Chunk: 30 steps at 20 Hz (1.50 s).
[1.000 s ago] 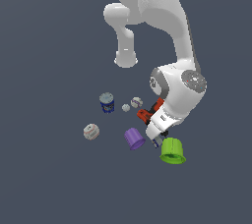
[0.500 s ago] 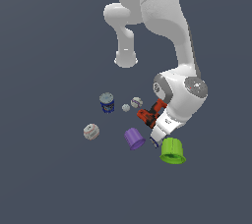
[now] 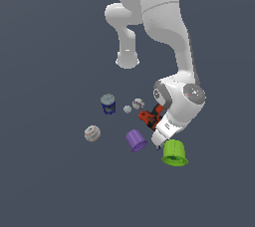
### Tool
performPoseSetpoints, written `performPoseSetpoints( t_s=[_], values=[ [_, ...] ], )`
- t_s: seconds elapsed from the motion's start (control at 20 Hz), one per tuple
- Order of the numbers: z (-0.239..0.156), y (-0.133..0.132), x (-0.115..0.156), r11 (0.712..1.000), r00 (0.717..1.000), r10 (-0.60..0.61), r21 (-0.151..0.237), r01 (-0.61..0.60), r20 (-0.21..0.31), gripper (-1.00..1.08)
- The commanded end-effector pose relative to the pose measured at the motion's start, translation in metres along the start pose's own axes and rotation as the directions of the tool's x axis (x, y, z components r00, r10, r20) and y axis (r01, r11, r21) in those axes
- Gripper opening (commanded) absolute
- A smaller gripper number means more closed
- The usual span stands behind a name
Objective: Pick up a designated object from a clutter of objects.
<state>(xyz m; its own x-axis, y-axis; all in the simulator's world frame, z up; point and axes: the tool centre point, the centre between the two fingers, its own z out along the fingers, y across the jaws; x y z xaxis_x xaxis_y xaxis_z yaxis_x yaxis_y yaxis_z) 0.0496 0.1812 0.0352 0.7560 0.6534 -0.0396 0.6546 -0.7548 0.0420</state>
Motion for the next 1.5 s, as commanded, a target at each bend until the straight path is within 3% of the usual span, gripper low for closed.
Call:
performPoseSetpoints(
  t_s=[0.0,0.05,0.1,0.55,0.9,1.2,1.45],
  values=[
    [0.005,0.000,0.000,1.000,1.000,0.000,0.000,0.000,-0.001,0.68],
    [0.005,0.000,0.000,1.000,1.000,-0.001,0.000,0.001,-0.001,0.68],
    [0.005,0.000,0.000,1.000,1.000,-0.001,0.000,0.001,-0.001,-1.00],
    [0.005,0.000,0.000,1.000,1.000,-0.001,0.000,0.001,-0.001,-1.00],
    [-0.011,0.019,0.006,0.999,0.999,0.039,-0.022,-0.039,-0.015,-1.00],
    [-0.048,0.060,0.015,0.987,0.989,0.141,-0.068,-0.143,-0.038,-1.00],
    [-0.101,0.115,0.020,0.951,0.958,0.275,-0.127,-0.283,-0.076,-1.00]
  ],
)
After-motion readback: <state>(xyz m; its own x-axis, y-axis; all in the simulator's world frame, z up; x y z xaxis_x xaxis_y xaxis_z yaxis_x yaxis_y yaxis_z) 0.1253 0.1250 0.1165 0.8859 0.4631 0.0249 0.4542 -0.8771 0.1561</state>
